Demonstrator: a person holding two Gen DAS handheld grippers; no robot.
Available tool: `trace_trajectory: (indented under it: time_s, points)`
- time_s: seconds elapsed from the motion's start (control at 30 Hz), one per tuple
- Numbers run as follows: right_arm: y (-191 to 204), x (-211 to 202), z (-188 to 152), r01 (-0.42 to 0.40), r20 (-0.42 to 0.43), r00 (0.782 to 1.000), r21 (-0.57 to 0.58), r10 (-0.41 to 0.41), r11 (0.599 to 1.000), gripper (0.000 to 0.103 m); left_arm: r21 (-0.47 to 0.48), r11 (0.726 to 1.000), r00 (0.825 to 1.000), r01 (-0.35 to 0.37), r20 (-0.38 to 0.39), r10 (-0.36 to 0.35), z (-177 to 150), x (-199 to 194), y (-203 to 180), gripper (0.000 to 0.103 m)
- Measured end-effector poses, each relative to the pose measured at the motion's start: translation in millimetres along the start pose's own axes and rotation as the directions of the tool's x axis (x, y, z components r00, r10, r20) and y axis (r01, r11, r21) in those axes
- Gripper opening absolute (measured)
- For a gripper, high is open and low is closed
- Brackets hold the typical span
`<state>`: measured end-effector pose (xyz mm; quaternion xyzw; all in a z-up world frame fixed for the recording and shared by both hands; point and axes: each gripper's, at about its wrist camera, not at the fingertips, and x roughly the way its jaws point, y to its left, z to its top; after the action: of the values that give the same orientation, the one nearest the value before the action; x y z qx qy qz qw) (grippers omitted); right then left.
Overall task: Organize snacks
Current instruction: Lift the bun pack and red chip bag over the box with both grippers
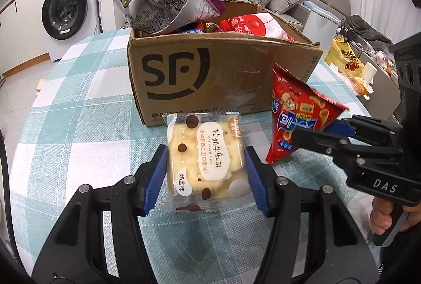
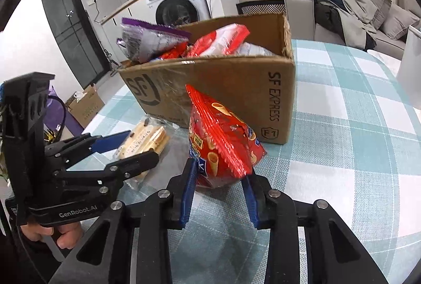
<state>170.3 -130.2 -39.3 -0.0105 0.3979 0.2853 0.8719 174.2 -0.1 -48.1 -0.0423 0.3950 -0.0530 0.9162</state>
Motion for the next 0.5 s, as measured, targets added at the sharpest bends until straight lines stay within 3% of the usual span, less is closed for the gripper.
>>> trace_trajectory:
  time_s: [0.5]
  points:
    - [4.4,-23.3,-4.6,-0.047,0.063,0.997,-0.005,0.047,0.999,0.031,-0.005,1.0,1.0,-0.002,0.027,0.002,0.0,-17.8,-1.7,0.055]
